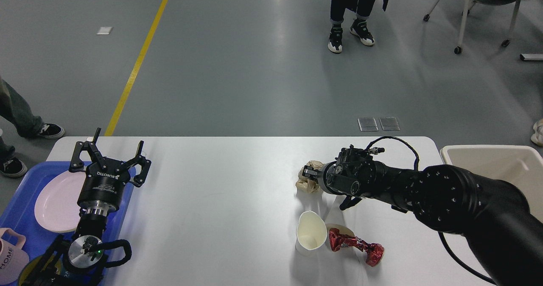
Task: Tidy desktop
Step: 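Carry the brown paper into the bin and release it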
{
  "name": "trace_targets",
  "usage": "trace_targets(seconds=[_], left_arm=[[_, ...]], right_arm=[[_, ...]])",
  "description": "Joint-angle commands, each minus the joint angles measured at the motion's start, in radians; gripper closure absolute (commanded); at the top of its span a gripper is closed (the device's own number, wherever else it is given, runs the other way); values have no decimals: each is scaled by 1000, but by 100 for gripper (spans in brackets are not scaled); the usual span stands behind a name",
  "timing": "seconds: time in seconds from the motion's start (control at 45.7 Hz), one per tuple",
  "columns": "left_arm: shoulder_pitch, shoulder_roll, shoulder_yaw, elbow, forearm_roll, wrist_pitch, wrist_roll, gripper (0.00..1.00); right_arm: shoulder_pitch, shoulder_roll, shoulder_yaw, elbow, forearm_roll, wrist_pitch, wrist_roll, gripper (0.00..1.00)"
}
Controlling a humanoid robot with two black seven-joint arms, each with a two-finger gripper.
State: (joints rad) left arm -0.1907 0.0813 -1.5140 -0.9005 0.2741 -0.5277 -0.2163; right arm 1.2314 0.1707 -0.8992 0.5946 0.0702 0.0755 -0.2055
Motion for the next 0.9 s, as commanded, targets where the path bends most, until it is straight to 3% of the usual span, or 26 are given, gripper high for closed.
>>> trace_targets(seconds=[0.0, 0.263, 0.635, 0.876], left_arm=[[0, 0, 0, 0, 0, 0, 0, 4], [-1, 0, 0, 0, 0, 0, 0, 4], [-1, 0, 0, 0, 0, 0, 0, 4], [0, 0, 0, 0, 0, 0, 0, 4]], right_arm=[[126, -86, -1, 158, 0, 33, 0, 100], [508, -287, -58, 510, -3, 262, -2, 100], [1103, -402, -179, 961, -42, 549, -5, 100], [1234, -427, -283, 1107, -73, 595, -38, 100]])
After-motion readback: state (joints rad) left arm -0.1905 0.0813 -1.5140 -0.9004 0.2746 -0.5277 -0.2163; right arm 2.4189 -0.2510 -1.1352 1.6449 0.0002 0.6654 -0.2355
